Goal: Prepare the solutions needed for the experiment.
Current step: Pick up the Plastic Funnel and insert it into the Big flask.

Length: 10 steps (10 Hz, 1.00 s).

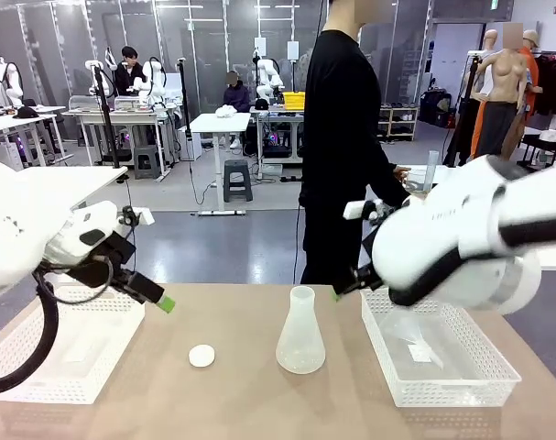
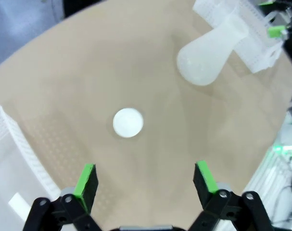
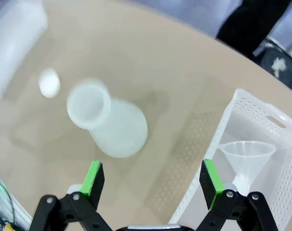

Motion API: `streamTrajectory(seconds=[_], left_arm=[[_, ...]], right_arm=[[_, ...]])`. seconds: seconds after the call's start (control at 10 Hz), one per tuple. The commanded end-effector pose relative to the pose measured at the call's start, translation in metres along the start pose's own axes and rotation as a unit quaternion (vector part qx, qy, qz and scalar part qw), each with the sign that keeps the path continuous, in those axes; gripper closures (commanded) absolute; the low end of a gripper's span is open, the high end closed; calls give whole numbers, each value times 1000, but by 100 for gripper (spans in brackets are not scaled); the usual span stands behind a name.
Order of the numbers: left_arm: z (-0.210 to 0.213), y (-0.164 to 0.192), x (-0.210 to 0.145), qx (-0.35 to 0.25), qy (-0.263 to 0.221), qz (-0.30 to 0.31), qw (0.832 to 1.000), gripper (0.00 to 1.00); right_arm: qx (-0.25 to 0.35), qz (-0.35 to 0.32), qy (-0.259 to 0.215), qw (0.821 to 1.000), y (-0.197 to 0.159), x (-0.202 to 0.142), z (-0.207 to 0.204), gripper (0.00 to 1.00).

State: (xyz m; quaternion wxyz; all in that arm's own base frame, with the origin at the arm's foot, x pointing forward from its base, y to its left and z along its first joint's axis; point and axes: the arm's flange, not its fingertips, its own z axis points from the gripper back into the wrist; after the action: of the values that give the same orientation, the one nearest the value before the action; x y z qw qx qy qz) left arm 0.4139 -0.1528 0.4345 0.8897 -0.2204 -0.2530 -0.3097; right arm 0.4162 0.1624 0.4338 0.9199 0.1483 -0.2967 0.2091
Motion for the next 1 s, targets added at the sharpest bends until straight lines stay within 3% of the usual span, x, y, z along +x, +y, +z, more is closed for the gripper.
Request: streamTrajectory(seconds=[0.0,0.1,0.2,0.4,0.5,0.8,0.9], left_arm=[[5,37,21,-128,-54,42,989,0],[7,50,27,-199,-63,63,976,0],[11,63,30,-290,-74,85,950,0],[15,85,29,-409,-92,112,901,0],[15,95,24,-451,-103,119,879,0],[26,107,11,-524,-167,222,805,0],[30,109,7,-521,-172,245,799,0]], right_arm=[[104,-97,-61,988,-36,20,0,0],[156,-132,-70,976,-47,26,-2,0],[201,-162,-85,962,-55,30,-3,0],[309,-234,-123,914,-76,29,3,0],[350,-273,-129,887,-87,25,2,0],[397,-291,-150,858,-99,13,-7,0],[417,-298,-154,845,-105,8,-9,0]])
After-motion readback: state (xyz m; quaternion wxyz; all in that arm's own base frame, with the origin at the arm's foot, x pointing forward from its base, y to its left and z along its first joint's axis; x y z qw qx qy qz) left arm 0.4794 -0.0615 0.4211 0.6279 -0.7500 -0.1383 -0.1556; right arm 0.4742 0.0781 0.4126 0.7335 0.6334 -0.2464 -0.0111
